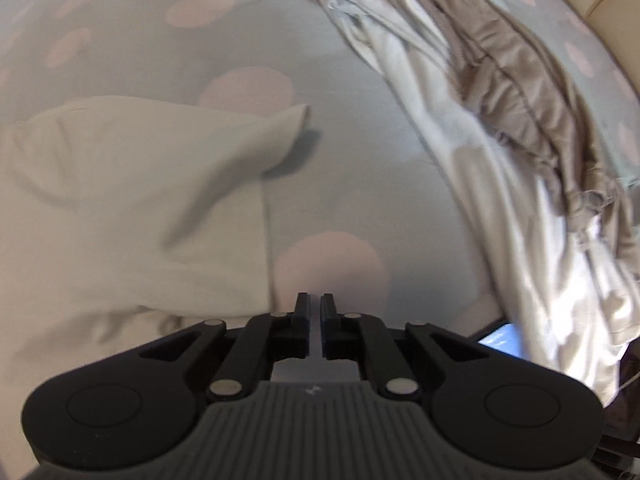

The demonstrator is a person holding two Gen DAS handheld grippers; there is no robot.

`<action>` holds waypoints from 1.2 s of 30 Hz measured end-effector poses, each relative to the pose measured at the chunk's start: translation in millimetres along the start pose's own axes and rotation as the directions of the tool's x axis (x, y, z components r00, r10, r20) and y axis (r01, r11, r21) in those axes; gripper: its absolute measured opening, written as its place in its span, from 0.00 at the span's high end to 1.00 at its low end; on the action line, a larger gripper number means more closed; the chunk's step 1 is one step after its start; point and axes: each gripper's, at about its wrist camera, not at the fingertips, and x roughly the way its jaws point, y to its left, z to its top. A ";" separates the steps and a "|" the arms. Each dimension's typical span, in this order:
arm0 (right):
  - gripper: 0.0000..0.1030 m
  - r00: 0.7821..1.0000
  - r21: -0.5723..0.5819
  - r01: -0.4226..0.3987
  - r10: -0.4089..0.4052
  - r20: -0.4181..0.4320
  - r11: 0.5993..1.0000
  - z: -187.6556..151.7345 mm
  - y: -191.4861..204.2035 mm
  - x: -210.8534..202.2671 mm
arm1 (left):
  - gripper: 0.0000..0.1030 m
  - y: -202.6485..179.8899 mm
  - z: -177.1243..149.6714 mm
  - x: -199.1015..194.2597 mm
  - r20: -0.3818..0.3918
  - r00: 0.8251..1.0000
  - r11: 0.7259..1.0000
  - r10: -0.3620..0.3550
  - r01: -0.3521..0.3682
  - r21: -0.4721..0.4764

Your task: Fold clothes

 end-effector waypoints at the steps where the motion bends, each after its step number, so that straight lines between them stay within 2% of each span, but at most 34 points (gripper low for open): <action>1: 0.93 1.000 0.007 -0.010 0.010 -0.002 1.000 1.1 -0.6 -1.2 | 0.60 0.6 1.6 2.3 -0.002 1.000 1.000 -0.005 0.005 -0.013; 3: 0.92 0.999 0.017 -0.038 0.038 -0.003 0.999 3.0 -0.2 -4.8 | 0.60 7.6 7.7 7.0 -0.014 1.000 0.997 -0.014 0.013 -0.075; 5: 0.90 0.998 0.012 -0.063 0.063 0.002 0.998 3.7 1.7 -9.2 | 0.59 25.7 15.3 13.2 -0.039 0.999 0.978 -0.036 0.027 -0.209; 6: 0.88 0.998 0.003 -0.070 0.070 0.006 0.998 3.7 4.0 -11.2 | 0.59 36.3 18.8 16.5 -0.049 0.997 0.958 -0.052 0.036 -0.283; 8: 0.79 0.996 -0.014 -0.087 0.087 0.015 0.996 1.1 10.0 -15.0 | 0.59 55.7 21.0 21.4 -0.049 0.998 0.922 -0.046 0.024 -0.387; 11: 0.77 0.994 -0.032 -0.106 0.107 0.023 0.994 3.8 16.4 -17.8 | 0.59 84.8 24.3 28.8 -0.052 0.998 0.846 -0.038 0.005 -0.534; 12: 0.77 0.993 -0.038 -0.112 0.113 0.024 0.993 5.5 18.5 -18.4 | 0.59 91.4 24.5 31.4 -0.056 0.998 0.834 -0.019 -0.015 -0.551; 16: 0.77 0.992 -0.054 -0.122 0.124 0.024 0.991 10.9 24.2 -15.3 | 0.61 106.2 23.2 48.4 -0.099 0.995 0.806 -0.025 -0.039 -0.590; 17: 0.77 0.992 -0.058 -0.122 0.124 0.025 0.991 11.8 25.2 -14.8 | 0.64 104.9 23.7 49.5 -0.100 0.994 0.807 -0.031 -0.034 -0.590; 18: 0.77 0.992 -0.060 -0.121 0.123 0.026 0.991 13.0 25.4 -13.9 | 0.73 103.7 24.1 50.6 -0.102 0.994 0.807 -0.037 -0.030 -0.590; 20: 0.77 0.993 -0.063 -0.115 0.117 0.026 0.991 12.1 24.1 -16.2 | 0.82 101.2 25.0 52.7 -0.105 0.993 0.807 -0.050 -0.022 -0.590; 21: 0.77 0.993 -0.062 -0.113 0.114 0.025 0.992 12.5 23.8 -16.0 | 0.91 99.5 27.2 50.2 -0.097 0.994 0.811 -0.054 -0.013 -0.585; 22: 0.77 0.994 -0.062 -0.110 0.111 0.023 0.992 13.1 23.6 -15.5 | 0.94 97.7 29.4 47.6 -0.089 0.994 0.816 -0.058 -0.004 -0.579; 25: 0.77 0.995 -0.061 -0.098 0.100 0.016 0.993 15.0 23.6 -12.4 | 0.99 92.5 36.7 33.5 -0.041 0.994 0.825 -0.096 0.056 -0.562; 29: 0.77 0.996 -0.065 -0.092 0.093 0.008 0.994 17.2 23.4 -9.1 | 1.00 98.2 51.4 14.9 0.006 0.997 0.840 -0.073 0.065 -0.538; 33: 0.77 0.996 -0.069 -0.085 0.086 0.018 0.994 18.2 23.1 -8.9 | 1.00 113.6 66.3 4.4 -0.037 0.997 0.898 0.066 -0.076 -0.434; 36: 0.77 0.996 -0.068 -0.083 0.085 0.021 0.994 18.1 22.4 -6.9 | 1.00 117.4 70.4 6.7 -0.040 0.977 0.930 0.211 -0.213 -0.298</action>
